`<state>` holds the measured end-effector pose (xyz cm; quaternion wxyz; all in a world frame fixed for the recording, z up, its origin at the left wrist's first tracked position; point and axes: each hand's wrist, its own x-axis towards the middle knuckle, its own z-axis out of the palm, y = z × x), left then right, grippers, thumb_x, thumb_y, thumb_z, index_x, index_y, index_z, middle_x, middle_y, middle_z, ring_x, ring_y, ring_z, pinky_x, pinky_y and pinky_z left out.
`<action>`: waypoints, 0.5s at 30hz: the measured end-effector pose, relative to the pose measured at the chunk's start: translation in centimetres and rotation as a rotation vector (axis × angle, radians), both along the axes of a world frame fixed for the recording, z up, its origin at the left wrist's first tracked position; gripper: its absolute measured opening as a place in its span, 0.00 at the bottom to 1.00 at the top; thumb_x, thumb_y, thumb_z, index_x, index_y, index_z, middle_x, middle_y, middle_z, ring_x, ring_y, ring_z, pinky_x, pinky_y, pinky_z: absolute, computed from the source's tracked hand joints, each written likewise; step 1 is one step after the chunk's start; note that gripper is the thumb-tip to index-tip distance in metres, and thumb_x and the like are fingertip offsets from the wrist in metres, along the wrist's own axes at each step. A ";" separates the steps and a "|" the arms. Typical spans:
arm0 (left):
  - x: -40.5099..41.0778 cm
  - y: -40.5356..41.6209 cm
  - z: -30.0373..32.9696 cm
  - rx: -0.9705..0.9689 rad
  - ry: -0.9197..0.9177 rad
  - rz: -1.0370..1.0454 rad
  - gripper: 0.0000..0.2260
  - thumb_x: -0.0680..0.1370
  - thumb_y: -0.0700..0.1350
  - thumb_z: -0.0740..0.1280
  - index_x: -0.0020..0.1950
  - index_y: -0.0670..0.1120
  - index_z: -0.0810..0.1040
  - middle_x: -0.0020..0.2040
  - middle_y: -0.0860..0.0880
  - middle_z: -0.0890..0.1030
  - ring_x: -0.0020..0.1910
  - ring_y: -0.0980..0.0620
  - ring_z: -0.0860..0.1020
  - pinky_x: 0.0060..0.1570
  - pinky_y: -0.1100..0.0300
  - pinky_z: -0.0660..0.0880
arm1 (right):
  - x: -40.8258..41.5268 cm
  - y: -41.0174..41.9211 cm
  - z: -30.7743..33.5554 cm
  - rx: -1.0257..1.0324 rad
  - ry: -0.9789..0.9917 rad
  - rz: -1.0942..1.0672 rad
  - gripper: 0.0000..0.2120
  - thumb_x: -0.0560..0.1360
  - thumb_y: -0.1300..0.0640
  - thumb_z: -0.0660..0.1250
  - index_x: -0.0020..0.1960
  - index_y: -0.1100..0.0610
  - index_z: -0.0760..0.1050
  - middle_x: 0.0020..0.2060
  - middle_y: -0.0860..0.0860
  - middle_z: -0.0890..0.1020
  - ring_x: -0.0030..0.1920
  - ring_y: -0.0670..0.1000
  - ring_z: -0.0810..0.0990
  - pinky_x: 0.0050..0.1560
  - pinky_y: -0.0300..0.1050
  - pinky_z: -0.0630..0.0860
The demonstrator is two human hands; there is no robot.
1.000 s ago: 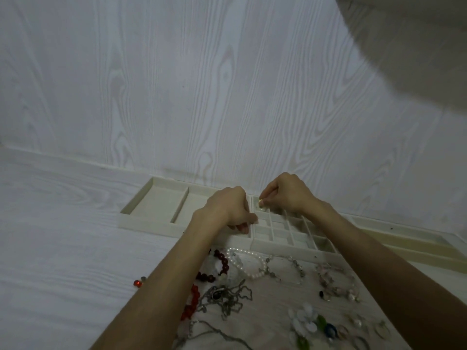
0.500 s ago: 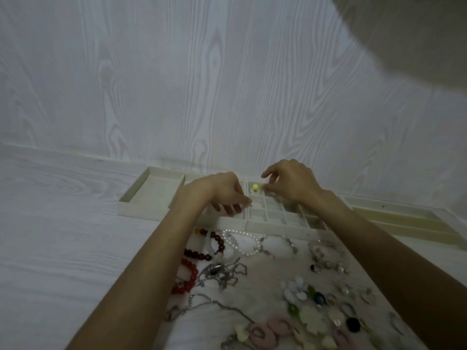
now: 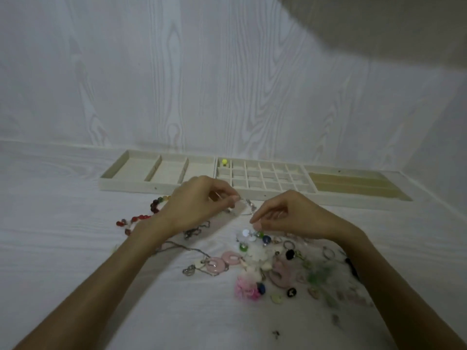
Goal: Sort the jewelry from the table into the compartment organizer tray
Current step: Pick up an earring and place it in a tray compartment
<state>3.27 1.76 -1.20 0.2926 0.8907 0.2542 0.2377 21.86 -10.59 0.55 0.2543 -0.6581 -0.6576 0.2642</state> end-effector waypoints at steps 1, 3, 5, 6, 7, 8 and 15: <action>0.0 -0.5 -0.4 -0.053 -0.016 -0.058 0.06 0.76 0.53 0.68 0.49 0.54 0.84 0.40 0.60 0.83 0.40 0.62 0.80 0.44 0.59 0.77 | 0.0 -0.6 -0.3 -0.006 0.045 0.016 0.08 0.70 0.54 0.73 0.48 0.55 0.84 0.40 0.49 0.85 0.40 0.46 0.83 0.45 0.39 0.79; -0.1 -1.5 -0.6 -0.140 0.007 -0.174 0.06 0.75 0.50 0.69 0.50 0.53 0.84 0.42 0.61 0.83 0.43 0.62 0.80 0.45 0.65 0.75 | 0.1 -1.7 -0.2 -0.031 0.085 0.048 0.08 0.70 0.55 0.74 0.49 0.54 0.84 0.40 0.50 0.85 0.40 0.47 0.83 0.44 0.40 0.80; -0.4 -2.2 -0.2 -0.213 0.071 -0.288 0.10 0.72 0.53 0.71 0.52 0.55 0.83 0.48 0.60 0.84 0.49 0.62 0.80 0.52 0.64 0.75 | 0.5 -2.4 0.5 -0.070 0.040 0.103 0.10 0.68 0.56 0.75 0.50 0.52 0.83 0.44 0.47 0.85 0.41 0.43 0.82 0.43 0.37 0.78; -0.6 -2.4 0.2 -0.236 0.110 -0.345 0.12 0.71 0.56 0.72 0.53 0.56 0.83 0.51 0.59 0.83 0.53 0.62 0.79 0.56 0.62 0.74 | 0.9 -2.6 0.9 -0.088 -0.002 0.137 0.13 0.68 0.55 0.76 0.52 0.49 0.83 0.47 0.45 0.84 0.44 0.41 0.81 0.46 0.38 0.77; -0.8 -2.8 0.4 -0.248 0.159 -0.408 0.15 0.69 0.57 0.74 0.54 0.58 0.82 0.55 0.60 0.82 0.56 0.62 0.78 0.60 0.61 0.72 | 1.4 -3.0 1.1 -0.107 -0.049 0.160 0.15 0.67 0.54 0.76 0.54 0.47 0.81 0.51 0.43 0.82 0.50 0.41 0.80 0.51 0.40 0.77; -0.9 -3.1 0.5 -0.249 0.215 -0.470 0.17 0.67 0.57 0.75 0.55 0.59 0.81 0.57 0.61 0.80 0.59 0.62 0.75 0.63 0.61 0.68 | 1.8 -3.2 1.1 -0.128 -0.098 0.177 0.18 0.67 0.52 0.76 0.56 0.43 0.80 0.55 0.41 0.80 0.55 0.41 0.77 0.56 0.41 0.75; -0.2 -3.5 -1.1 -0.108 0.349 -0.425 0.18 0.65 0.54 0.77 0.53 0.60 0.79 0.55 0.64 0.75 0.55 0.66 0.71 0.57 0.65 0.70 | 1.8 -2.8 -1.0 -0.245 -0.369 0.256 0.34 0.68 0.48 0.75 0.68 0.36 0.64 0.67 0.39 0.63 0.66 0.40 0.60 0.66 0.37 0.58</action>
